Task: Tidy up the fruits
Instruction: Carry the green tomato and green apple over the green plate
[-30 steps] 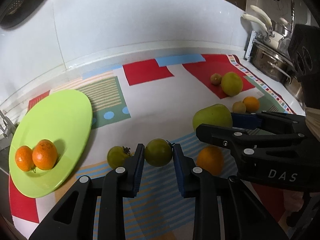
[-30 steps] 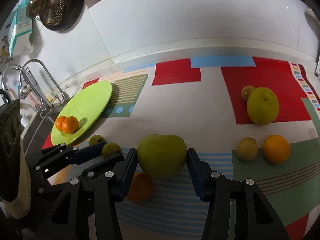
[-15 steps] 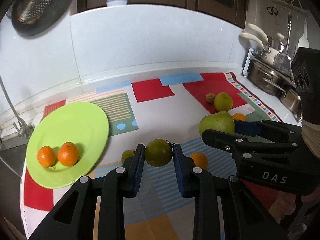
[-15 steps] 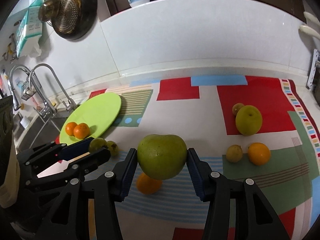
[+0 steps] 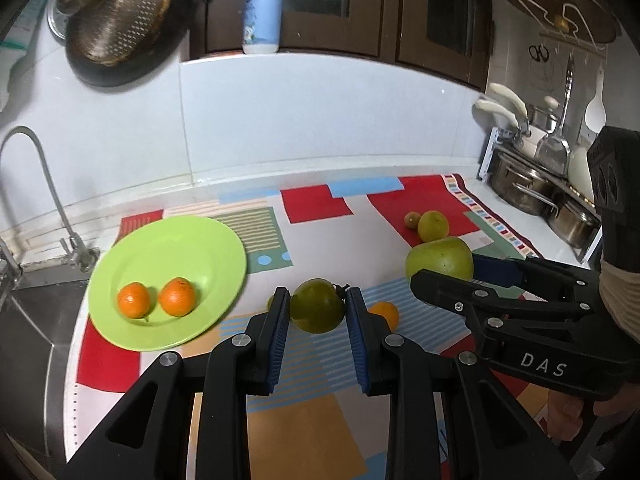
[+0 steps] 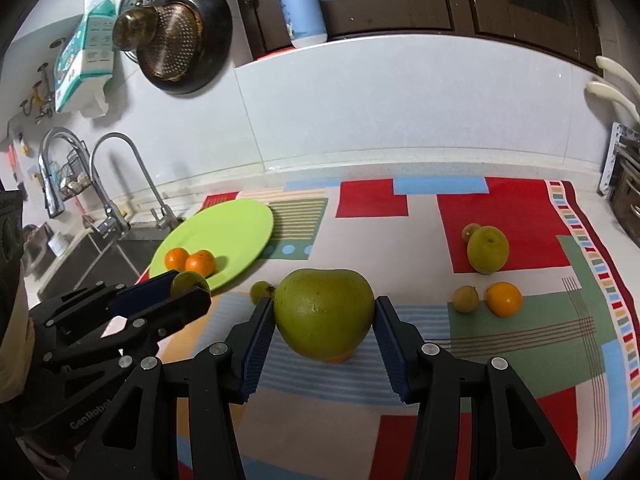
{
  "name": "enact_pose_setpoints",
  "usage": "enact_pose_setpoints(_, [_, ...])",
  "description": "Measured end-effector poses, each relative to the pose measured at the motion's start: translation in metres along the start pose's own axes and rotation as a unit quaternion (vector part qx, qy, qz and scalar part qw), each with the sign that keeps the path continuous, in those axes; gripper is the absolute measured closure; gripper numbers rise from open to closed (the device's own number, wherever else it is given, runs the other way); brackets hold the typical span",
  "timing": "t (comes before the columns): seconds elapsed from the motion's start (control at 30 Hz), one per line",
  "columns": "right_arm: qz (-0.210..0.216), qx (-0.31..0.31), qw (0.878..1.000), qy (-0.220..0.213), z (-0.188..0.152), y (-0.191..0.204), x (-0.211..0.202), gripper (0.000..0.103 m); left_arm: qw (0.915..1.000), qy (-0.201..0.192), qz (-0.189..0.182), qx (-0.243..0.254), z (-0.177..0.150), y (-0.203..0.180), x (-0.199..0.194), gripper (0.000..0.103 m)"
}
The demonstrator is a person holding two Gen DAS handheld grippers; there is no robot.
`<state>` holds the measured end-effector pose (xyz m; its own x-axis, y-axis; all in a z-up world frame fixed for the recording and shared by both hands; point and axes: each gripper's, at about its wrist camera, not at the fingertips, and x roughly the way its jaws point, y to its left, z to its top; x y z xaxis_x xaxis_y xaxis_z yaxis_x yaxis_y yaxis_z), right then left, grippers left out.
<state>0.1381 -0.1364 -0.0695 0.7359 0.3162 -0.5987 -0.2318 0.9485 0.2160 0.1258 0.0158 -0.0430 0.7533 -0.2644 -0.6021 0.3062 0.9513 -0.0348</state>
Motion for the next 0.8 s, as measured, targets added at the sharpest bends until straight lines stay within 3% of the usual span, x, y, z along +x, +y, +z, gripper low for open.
enact_pose_setpoints(0.47, [0.017, -0.023, 0.999, -0.039, 0.014, 0.055, -0.005, 0.052, 0.9990, -0.031, 0.032, -0.003, 0.004, 0.047, -0.037, 0.074])
enact_pose_setpoints(0.8, [0.035, -0.041, 0.997, -0.053, 0.034, 0.104, 0.020, 0.052, 0.9982, -0.032, 0.049, -0.010, 0.011, 0.101, -0.035, 0.074])
